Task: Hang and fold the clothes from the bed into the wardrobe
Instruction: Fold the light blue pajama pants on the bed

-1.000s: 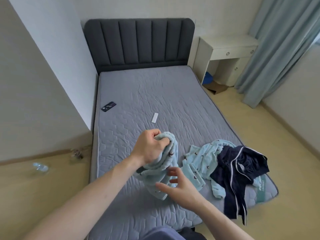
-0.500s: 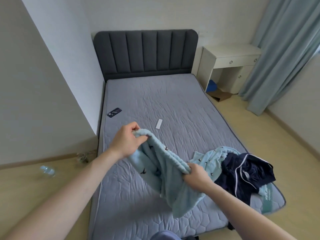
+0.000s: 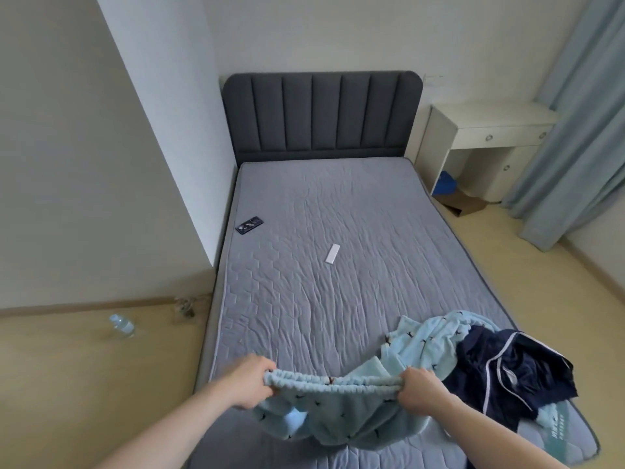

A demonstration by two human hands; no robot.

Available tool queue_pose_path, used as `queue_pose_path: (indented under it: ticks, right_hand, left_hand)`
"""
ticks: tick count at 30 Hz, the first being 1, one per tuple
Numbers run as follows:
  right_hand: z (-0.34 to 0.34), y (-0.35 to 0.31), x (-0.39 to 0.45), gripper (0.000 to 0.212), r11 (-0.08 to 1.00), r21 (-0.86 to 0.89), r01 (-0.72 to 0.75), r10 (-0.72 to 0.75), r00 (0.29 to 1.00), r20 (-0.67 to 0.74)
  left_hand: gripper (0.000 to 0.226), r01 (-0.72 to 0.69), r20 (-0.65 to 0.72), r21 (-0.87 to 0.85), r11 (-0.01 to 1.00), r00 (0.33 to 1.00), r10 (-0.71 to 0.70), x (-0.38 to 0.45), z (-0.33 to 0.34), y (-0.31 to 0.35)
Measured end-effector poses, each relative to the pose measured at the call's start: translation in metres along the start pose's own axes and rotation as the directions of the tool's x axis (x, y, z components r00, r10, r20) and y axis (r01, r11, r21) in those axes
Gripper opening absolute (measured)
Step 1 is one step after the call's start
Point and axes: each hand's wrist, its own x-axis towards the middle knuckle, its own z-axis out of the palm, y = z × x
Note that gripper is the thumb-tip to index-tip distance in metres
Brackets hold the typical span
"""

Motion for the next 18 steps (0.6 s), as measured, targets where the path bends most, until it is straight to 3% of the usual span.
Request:
queue_pose_path:
  ticks: [2, 6, 9, 11, 14, 18]
  right_hand:
    - [-0.016, 0.003, 0.009, 0.005, 0.998, -0.035, -0.046, 0.046, 0.999, -0.009]
    - [-0.084, -0.006, 0.033, 0.015, 0.999, -0.002, -0.036, 0.036, 0.997, -0.065]
    - [-0.171, -0.025, 0.048, 0.014, 0.993, 0.117, -0.027, 0.052, 0.975, -0.217]
    - [-0.239, -0.039, 0.045, 0.014, 0.981, 0.195, 0.019, 0.055, 0.929, -0.367]
    - [-0.341, -0.059, 0.024, 0.021, 0.960, 0.216, 0.177, 0.008, 0.755, -0.655]
    - [-0.457, -0.081, -0.021, 0.028, 0.904, 0.154, 0.400, -0.024, 0.407, -0.913]
  left_hand:
    - [0.024, 0.067, -0.012, -0.060, 0.996, 0.998, -0.068, 0.010, -0.007, -0.004]
    - [0.026, 0.161, -0.082, -0.160, 0.974, 0.981, -0.175, 0.042, -0.053, -0.006]
    - [0.012, 0.184, -0.206, -0.263, 0.947, 0.948, -0.241, 0.064, -0.129, 0.008]
    - [0.027, 0.129, -0.324, -0.450, 0.884, 0.899, -0.296, 0.070, -0.196, 0.020]
    - [0.038, -0.102, -0.439, -0.742, 0.662, 0.820, -0.367, 0.058, -0.301, 0.046]
    - [0.026, -0.409, -0.723, -0.662, 0.628, 0.569, -0.392, 0.010, -0.421, 0.092]
